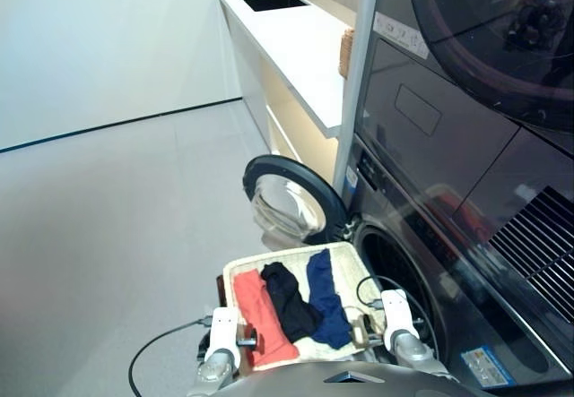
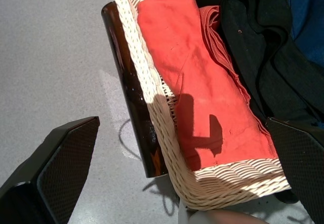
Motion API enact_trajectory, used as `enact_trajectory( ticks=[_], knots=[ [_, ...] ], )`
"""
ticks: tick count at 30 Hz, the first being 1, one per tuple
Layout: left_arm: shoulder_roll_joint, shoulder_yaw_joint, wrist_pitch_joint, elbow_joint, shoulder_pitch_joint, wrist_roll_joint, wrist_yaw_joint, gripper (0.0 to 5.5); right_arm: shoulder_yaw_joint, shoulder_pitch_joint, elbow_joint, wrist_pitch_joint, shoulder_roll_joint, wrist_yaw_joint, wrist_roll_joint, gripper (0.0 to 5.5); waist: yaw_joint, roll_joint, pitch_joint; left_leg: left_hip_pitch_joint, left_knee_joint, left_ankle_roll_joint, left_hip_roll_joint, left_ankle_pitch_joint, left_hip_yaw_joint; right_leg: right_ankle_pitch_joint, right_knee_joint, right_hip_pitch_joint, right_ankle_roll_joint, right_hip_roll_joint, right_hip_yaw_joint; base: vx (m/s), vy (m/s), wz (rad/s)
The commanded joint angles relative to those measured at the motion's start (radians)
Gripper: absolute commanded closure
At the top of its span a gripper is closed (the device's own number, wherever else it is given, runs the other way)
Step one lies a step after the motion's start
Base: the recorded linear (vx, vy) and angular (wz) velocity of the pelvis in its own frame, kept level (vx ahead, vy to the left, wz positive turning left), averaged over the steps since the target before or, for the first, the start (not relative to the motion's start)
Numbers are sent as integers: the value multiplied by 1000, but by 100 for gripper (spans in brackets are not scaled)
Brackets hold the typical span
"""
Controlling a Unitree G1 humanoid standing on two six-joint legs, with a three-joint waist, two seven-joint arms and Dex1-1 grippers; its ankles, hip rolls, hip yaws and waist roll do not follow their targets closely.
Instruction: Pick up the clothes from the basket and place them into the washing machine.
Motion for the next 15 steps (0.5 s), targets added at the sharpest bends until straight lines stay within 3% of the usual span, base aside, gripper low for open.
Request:
enact_trajectory(
  ticks=[1, 15],
  knots=[
    [1, 9, -35, 49, -97, -8, -12, 0, -5, -70, 6, -48, 14, -4, -3, 0, -12, -39, 7, -21, -2, -9, -57, 5, 64, -17, -2, 8, 52, 8, -30, 0, 0, 0],
    [0, 10, -29, 63, -105, 16, 17, 0, 0, -75, 2, -51, 15, -12, -2, 0, -14, -38, 13, -25, -2, -9, -56, 7, 65, -15, -2, 3, 51, 7, -27, 0, 0, 0]
  ],
)
